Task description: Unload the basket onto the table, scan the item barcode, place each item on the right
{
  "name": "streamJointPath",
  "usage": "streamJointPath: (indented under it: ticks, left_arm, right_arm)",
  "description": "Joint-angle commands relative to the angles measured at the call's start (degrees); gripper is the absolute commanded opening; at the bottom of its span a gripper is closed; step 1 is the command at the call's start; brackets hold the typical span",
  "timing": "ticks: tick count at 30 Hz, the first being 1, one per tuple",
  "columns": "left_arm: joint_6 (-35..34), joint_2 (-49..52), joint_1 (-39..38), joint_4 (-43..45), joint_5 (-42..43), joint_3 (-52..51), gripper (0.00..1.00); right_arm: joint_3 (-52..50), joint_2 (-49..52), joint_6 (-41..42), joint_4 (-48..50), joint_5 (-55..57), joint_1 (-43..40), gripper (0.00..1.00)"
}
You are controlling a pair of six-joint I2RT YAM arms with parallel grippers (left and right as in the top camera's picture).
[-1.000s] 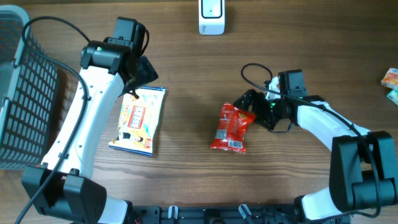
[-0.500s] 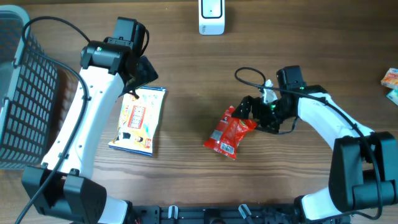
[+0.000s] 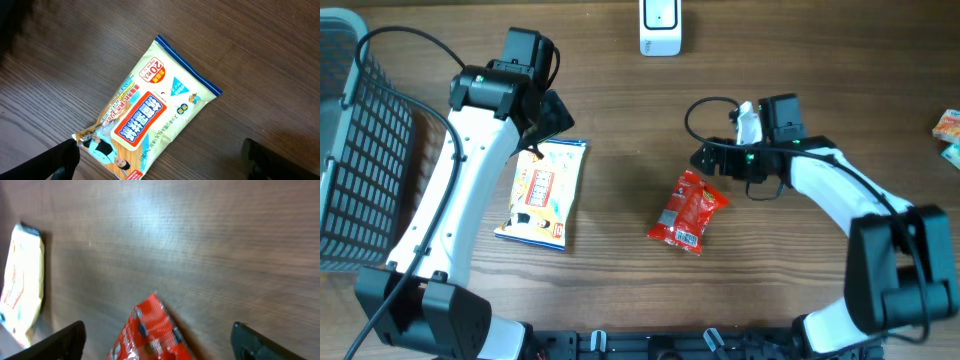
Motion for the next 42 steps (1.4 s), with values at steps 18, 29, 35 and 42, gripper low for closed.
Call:
streamJointPath:
  ticks: [18, 29, 35, 42]
  left_arm:
    - [-1.0, 0.3, 0.0, 0.0, -0.1, 0.0, 1.00]
    - [-1.0, 0.3, 0.0, 0.1, -0.1, 0.0, 1.00]
    - [-1.0, 0.3, 0.0, 0.1, -0.1, 0.0, 1.00]
    - [-1.0, 0.3, 0.0, 0.1, -0.1, 0.0, 1.00]
  right_arm:
    - [0.7, -1.5, -2.9, -38.7, 8.1, 4.4, 0.66]
    - [5.0, -1.6, -25.4, -27.3, -6.9, 4.4, 1.00]
    - [-1.7, -1.1, -25.3, -23.3, -10.8, 4.4, 1.00]
    - [-3.6, -1.1, -16.2, -24.6, -11.4, 5.6, 0.97]
